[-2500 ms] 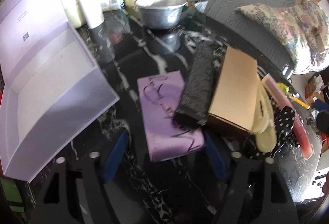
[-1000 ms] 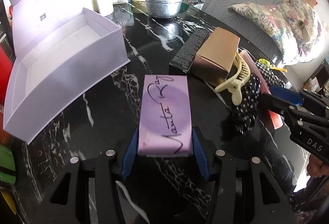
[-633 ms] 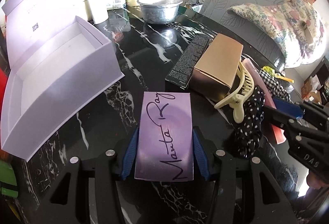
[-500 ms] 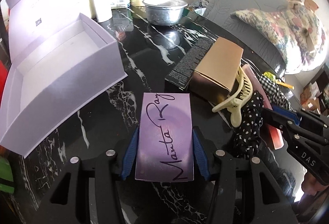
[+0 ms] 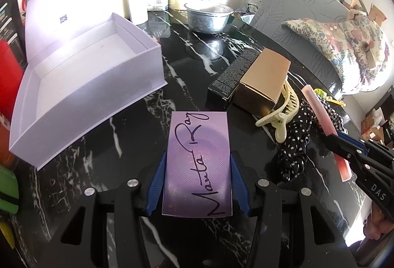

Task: Organize rigid objects
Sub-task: 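Lift the purple palette and pink tube and carry both toward the white box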

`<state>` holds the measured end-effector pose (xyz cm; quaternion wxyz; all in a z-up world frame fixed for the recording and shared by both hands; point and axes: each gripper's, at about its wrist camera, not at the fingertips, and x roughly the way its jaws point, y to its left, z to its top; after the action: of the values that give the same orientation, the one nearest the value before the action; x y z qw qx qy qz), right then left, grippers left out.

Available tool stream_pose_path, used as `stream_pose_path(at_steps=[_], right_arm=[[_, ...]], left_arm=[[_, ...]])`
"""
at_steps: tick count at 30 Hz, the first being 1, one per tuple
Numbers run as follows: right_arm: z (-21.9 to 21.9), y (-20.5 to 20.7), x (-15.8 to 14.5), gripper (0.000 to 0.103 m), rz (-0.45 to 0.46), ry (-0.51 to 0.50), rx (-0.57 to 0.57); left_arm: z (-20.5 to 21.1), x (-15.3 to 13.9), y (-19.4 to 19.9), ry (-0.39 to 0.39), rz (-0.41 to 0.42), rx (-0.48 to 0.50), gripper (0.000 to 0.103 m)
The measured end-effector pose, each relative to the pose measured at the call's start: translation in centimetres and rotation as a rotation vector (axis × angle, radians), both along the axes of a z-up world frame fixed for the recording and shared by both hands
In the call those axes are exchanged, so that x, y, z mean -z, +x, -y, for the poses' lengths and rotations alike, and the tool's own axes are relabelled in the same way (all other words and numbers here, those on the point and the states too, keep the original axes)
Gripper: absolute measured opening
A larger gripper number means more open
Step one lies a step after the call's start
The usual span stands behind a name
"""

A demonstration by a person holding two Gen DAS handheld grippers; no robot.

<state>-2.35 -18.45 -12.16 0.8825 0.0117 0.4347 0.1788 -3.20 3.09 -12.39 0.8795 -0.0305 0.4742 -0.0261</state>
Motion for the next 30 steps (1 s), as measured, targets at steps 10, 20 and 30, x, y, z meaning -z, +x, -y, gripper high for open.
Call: stream_pose_path(at_steps=[10,20,30], right_arm=[[-0.4,-1.8,-1.5,0.013,0.034,0.01,-0.048],[-2.3,-3.4,-2.2,0.013,0.049,0.046,-0.156],[-6.0,-5.4,-2.1,0.013,0.036,0.067,-0.305]], left_arm=[[-1.3,-1.1,-2.5,-0.006,0.028,-0.064,0.05],[-2.9,-1.8,-5.6,-0.01,0.046,-0.157,0.05],[-5.1,-2.2,-8.2,-0.012,0.062,-0.242,0.05]])
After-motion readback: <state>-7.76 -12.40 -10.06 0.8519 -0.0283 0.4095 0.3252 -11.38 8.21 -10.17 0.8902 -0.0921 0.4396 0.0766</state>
